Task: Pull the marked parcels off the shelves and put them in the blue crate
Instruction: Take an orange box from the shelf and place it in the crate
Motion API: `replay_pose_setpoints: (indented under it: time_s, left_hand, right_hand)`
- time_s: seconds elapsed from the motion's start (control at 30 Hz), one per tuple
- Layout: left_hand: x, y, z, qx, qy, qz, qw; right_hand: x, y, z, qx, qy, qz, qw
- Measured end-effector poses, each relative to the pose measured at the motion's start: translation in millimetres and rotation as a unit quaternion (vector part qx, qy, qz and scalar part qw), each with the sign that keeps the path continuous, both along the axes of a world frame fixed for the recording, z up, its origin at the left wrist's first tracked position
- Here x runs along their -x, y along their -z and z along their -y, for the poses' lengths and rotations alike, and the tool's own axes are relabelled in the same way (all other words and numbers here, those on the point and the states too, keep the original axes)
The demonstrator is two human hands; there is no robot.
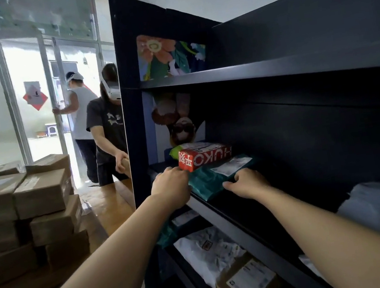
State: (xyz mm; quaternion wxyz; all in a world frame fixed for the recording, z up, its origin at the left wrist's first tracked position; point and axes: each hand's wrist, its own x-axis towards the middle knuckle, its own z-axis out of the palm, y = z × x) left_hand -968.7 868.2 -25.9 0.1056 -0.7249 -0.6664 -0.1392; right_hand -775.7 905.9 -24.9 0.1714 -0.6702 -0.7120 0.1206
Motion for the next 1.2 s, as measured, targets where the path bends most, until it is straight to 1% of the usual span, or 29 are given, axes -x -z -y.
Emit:
replay_pose_setpoints:
  time_s: [0.13,0.23,0.33,0.43,0.5,0.6,0.7,0.8,0.87,1.0,1.1,1.2]
  left_hand:
    - [4.4,7.9,-43.0,0.029,0.011,0.007,1.0]
    - [7.1,14.3,-70.1,0.054,0.023,0.035,0.998]
    - [8.3,18.7,-93.6,0.092,0.014,0.08,0.992]
    - [10.7,23.4,-115.2,0.122,0.011,0.115,0.986]
    - [13.2,24.8,-127.1,0.145,0.03,0.162,0.976]
    - [16.4,24.7,-137.9,0.179,0.059,0.217,0.958]
    - [19.5,26.2,-141.8,0.189,0.101,0.267,0.94]
    - [21.2,30.4,-142.8,0.172,0.152,0.292,0.929]
    - [19.3,32.5,-140.1,0.149,0.186,0.318,0.918]
    - [10.2,34.0,-135.0,0.116,0.251,0.378,0.884]
    - [-2.8,31.7,-131.6,0.109,0.284,0.395,0.867]
    - [-16.1,30.2,-129.9,0.115,0.293,0.392,0.864]
  right_hand:
    - [1.7,12.4,-36.1,0.017,0.055,-0.05,0.997]
    - [2.7,18.9,-54.4,0.032,0.077,-0.102,0.991]
    - [7.0,24.5,-67.1,0.041,0.099,-0.153,0.982]
    - [12.0,28.7,-72.8,0.024,0.141,-0.162,0.976]
    - [15.1,31.5,-73.2,0.012,0.171,-0.173,0.97]
    - [21.2,36.2,-71.8,0.023,0.195,-0.248,0.949]
    - [26.6,41.1,-65.0,-0.011,0.225,-0.288,0.931]
    - [31.9,43.8,-50.8,-0.084,0.243,-0.331,0.908]
    - [31.3,45.3,-42.0,-0.139,0.254,-0.335,0.897]
    - [24.8,43.2,-26.8,-0.217,0.272,-0.302,0.887]
    - [15.0,41.4,-18.0,-0.245,0.283,-0.29,0.881]
    - [2.6,40.2,-9.8,-0.246,0.295,-0.268,0.883]
